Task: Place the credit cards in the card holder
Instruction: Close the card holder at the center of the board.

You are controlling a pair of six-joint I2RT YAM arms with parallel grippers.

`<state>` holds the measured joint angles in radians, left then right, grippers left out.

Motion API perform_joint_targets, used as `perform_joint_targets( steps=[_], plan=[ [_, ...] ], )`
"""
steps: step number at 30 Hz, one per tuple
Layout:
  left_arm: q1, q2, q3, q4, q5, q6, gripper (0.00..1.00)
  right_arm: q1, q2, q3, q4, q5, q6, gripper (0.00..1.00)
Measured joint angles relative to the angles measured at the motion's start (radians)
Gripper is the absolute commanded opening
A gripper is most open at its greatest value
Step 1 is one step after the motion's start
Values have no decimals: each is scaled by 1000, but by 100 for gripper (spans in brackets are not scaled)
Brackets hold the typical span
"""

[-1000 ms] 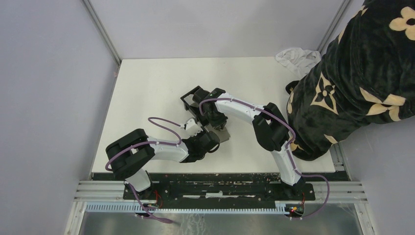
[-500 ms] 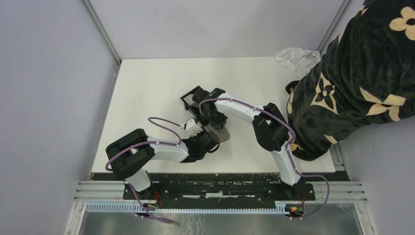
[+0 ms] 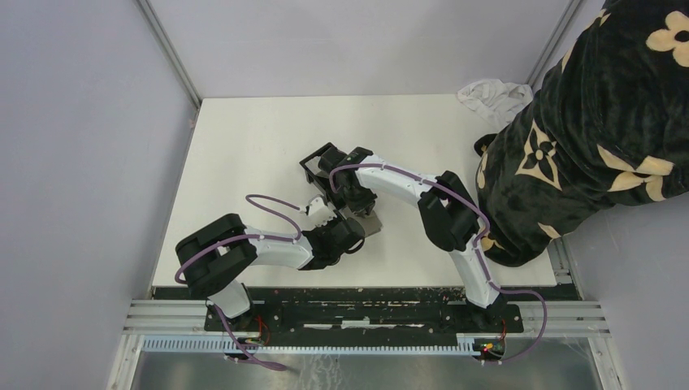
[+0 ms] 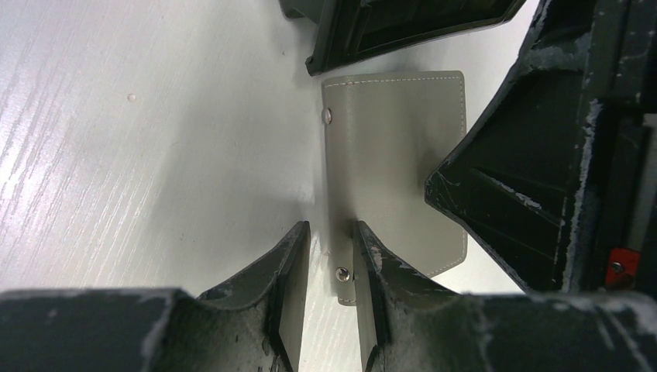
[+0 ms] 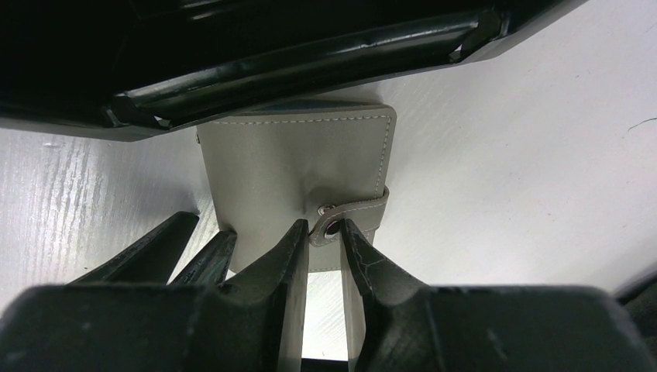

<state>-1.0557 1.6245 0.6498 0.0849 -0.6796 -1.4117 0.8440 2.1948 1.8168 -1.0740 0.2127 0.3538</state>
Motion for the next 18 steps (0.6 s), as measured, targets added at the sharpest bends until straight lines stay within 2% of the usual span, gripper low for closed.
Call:
perform_joint_targets(
  steps=[18],
  plan=[
    [0, 1, 0, 1, 0, 0, 36, 2, 26, 0, 3, 10, 0, 25]
  ],
)
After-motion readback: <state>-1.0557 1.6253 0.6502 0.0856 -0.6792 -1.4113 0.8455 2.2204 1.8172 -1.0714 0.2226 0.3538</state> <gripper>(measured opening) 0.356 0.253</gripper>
